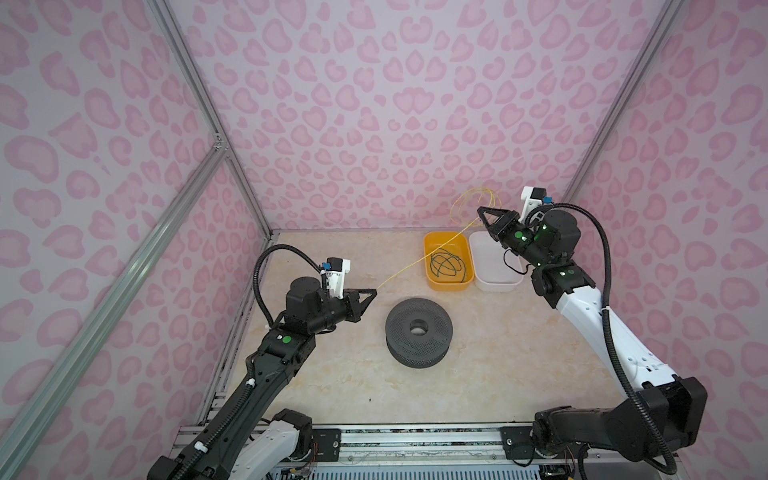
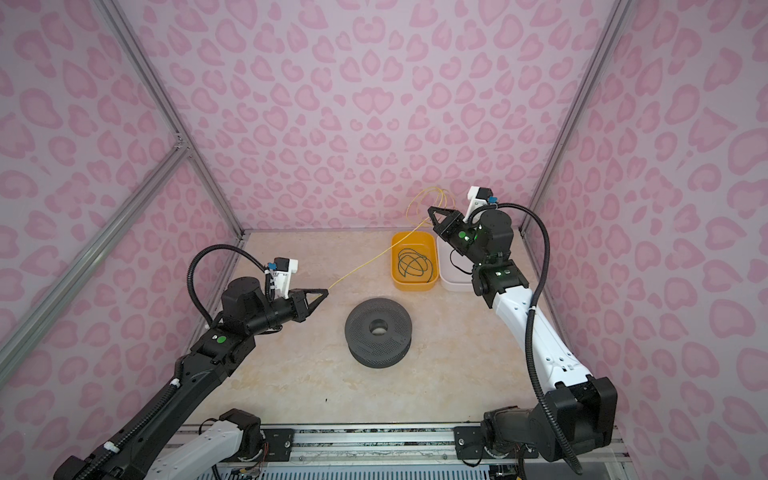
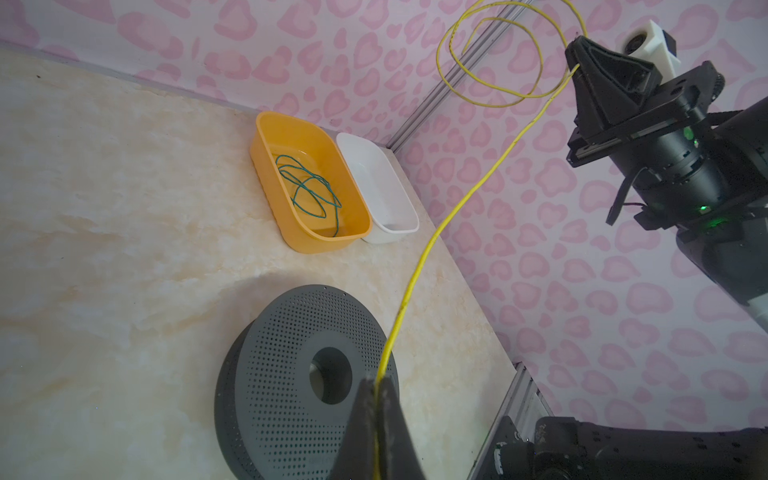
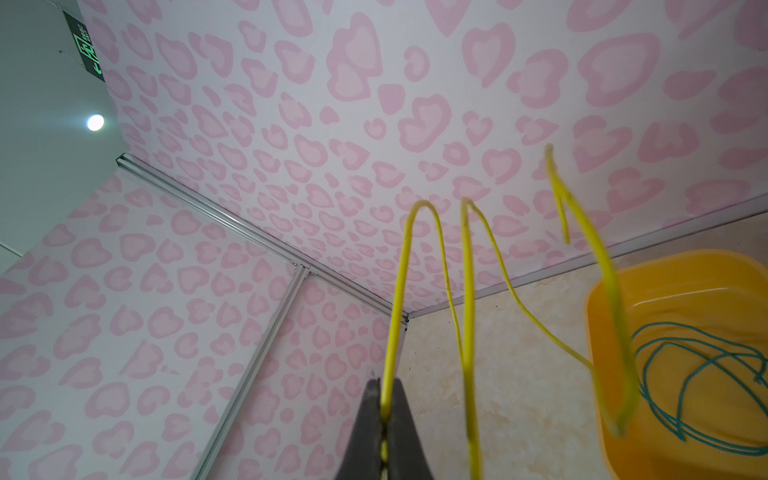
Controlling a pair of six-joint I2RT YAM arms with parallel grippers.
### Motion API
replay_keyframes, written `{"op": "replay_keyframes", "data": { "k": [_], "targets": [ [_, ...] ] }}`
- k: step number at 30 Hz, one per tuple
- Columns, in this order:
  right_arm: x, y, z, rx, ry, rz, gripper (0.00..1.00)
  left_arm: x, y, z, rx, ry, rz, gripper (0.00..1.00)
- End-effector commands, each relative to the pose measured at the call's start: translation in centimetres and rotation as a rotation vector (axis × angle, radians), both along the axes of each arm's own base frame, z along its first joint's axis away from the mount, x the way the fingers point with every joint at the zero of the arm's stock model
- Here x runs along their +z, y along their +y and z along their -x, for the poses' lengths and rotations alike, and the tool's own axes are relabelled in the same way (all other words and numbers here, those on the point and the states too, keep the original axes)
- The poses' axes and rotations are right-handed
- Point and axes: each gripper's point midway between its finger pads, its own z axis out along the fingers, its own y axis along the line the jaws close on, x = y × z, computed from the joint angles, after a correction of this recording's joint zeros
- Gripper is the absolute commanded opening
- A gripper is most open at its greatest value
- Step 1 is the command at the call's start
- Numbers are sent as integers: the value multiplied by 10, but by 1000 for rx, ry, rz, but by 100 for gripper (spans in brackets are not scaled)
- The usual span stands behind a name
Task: Wrap the cables
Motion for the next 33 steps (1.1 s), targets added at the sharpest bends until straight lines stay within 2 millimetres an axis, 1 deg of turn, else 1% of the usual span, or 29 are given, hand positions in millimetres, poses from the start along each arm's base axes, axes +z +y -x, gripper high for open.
{"op": "replay_keyframes", "data": {
  "k": [1,7,10,12,13,14,16,17,18,20,21,23,24,26,28,29,30,31,33],
  "targets": [
    [35,-26,-6,-127,-122,-38,0,-31,14,0,76,81,-78,4],
    [31,-25,-3,-119,-120,-40,0,-44,19,1,101,103,-108,4],
    [26,-23,-2,-107,-112,-37,0,-47,24,0,125,115,-121,4],
    [24,-22,0,-96,-109,-34,0,-43,26,-1,141,119,-130,5],
    [22,-21,2,-91,-104,-27,0,-39,28,-1,154,117,-135,10],
    [20,-18,4,-83,-100,-12,0,-33,32,-2,173,115,-148,20],
    [13,-15,8,-79,-85,17,0,-21,41,-3,213,102,-184,48],
    [11,-15,10,-79,-80,27,0,-10,46,-3,235,84,-202,60],
    [8,-14,12,-78,-76,33,0,-1,51,-2,256,65,-218,67],
    [3,-15,17,-80,-67,44,0,20,63,0,304,20,-247,76],
    [0,-15,18,-78,-59,50,0,31,69,1,330,-7,-266,79],
    [-3,-13,21,-69,-53,54,0,50,79,2,369,-54,-298,79],
    [-5,-12,23,-62,-48,59,0,61,82,3,380,-77,-310,77],
    [-9,-7,27,-48,-37,69,0,78,79,4,354,-114,-306,69],
    [-16,2,32,-26,-24,90,0,99,63,2,280,-147,-277,60],
    [-18,9,34,-11,-20,101,0,107,55,0,251,-158,-266,57],
    [-22,17,37,9,-13,111,0,113,47,-5,228,-168,-262,55],
    [-27,25,40,27,-4,114,0,121,34,-7,189,-193,-260,54],
    [-33,36,44,57,9,113,0,123,6,-15,116,-209,-275,52]
  ]
}}
